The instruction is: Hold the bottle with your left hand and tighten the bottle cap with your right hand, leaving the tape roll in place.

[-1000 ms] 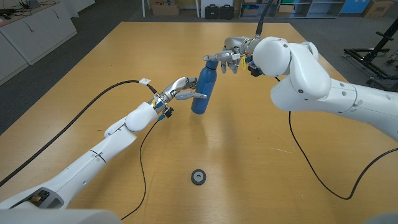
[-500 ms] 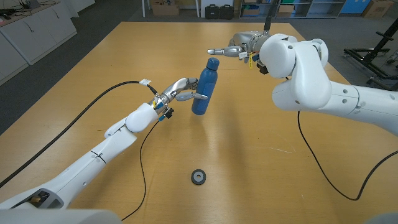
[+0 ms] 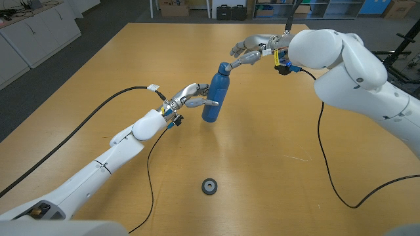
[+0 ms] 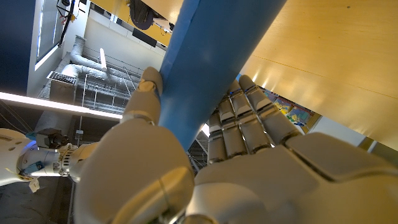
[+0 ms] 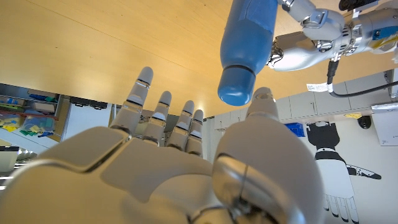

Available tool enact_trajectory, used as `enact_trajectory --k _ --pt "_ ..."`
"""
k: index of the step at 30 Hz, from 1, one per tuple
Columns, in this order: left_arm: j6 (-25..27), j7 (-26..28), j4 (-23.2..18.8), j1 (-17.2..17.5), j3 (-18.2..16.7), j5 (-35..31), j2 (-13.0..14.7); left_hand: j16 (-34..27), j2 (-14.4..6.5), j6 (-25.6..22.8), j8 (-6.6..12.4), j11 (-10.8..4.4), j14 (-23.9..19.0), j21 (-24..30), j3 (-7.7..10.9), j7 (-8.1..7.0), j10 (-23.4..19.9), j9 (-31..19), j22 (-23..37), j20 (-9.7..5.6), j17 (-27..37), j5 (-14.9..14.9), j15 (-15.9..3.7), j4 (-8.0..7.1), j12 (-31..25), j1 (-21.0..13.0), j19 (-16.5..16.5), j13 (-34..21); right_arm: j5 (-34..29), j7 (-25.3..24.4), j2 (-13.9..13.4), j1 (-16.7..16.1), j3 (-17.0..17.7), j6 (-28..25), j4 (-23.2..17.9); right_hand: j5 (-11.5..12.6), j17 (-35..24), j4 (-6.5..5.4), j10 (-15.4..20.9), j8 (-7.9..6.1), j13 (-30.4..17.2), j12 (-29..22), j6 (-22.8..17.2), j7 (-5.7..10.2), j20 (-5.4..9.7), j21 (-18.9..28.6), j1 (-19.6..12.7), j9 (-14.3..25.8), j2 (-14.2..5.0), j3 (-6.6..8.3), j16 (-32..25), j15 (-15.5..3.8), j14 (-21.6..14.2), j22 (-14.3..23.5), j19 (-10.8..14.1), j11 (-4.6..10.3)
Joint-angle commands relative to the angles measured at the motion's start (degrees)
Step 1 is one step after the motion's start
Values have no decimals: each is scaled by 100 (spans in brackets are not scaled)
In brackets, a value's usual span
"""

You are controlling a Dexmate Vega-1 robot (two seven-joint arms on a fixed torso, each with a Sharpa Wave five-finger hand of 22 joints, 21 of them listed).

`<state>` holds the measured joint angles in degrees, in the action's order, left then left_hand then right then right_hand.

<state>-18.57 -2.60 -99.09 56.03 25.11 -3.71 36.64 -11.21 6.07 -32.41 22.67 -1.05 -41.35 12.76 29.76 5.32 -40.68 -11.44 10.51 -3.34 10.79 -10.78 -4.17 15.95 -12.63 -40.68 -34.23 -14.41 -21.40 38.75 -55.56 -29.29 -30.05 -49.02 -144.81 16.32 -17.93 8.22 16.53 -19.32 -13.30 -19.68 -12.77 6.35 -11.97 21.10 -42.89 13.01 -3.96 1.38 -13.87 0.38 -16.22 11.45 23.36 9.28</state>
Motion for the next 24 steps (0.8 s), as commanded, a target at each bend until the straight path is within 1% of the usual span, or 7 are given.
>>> enact_trajectory --k 1,3,5,7,15,22,24 --pt "9 22 -37 19 -23 2 18 7 -847 -1031 22 -485 -1 -3 604 -945 -485 1 12 -658 22 -43 -866 -630 -41 -630 -37 -20 969 -520 -198 -246 538 755 320 50 18 60 236 -107 15 -39 -273 258 64 36 -183 30 -24 75 -80 -107 -142 1 140 174" --pt "9 29 -42 23 -26 1 19 7 -848 -1035 23 -479 -1 -3 604 -946 -487 0 12 -658 22 -43 -865 -630 -42 -628 -38 -21 1044 -570 -223 -231 526 823 363 57 26 69 280 -138 24 -41 -378 335 68 37 -237 30 -51 108 -88 -135 -165 1 156 228" --pt "16 34 -52 28 -32 0 22 7 -847 -1034 22 -485 -1 -3 604 -949 -484 0 12 -659 22 -43 -865 -630 -41 -627 -40 -22 1114 -587 -235 -180 474 947 447 69 51 91 395 -218 49 -40 -657 510 102 41 -365 26 -84 178 -102 -167 -219 2 202 281" --pt "16 34 -55 30 -33 0 24 8 -844 -1037 22 -477 2 -6 605 -949 -485 0 12 -657 21 -43 -865 -629 -41 -626 -34 -23 1106 -618 -253 -123 393 1009 485 75 57 96 442 -227 57 -42 -714 588 120 50 -411 23 -105 206 -110 -197 -244 2 236 289" --pt "25 43 -63 33 -29 -7 20 7 -844 -1034 16 -509 -2 -5 608 -958 -486 -1 11 -647 22 -44 -865 -629 -39 -618 -40 -27 948 -706 -258 49 100 1080 611 87 74 113 509 -212 76 -26 -773 629 155 80 -540 7 -150 280 -147 -299 -357 2 335 304" --pt "36 58 -68 48 -32 -4 16 8 -846 -1034 13 -512 2 -7 610 -956 -488 -2 11 -643 23 -44 -863 -633 -38 -610 -38 -29 935 -710 -257 76 45 1121 621 95 91 119 661 -220 86 -52 -875 629 203 95 -646 -6 -190 344 -181 -359 -469 3 391 303" --pt "28 63 -62 50 -31 -3 13 8 -848 -1034 12 -489 2 -7 611 -951 -482 -3 11 -640 24 -45 -863 -634 -36 -608 -39 -31 922 -697 -259 90 27 1105 611 91 107 111 801 -240 90 -78 -994 628 219 98 -701 -15 -191 374 -207 -390 -563 2 417 308"
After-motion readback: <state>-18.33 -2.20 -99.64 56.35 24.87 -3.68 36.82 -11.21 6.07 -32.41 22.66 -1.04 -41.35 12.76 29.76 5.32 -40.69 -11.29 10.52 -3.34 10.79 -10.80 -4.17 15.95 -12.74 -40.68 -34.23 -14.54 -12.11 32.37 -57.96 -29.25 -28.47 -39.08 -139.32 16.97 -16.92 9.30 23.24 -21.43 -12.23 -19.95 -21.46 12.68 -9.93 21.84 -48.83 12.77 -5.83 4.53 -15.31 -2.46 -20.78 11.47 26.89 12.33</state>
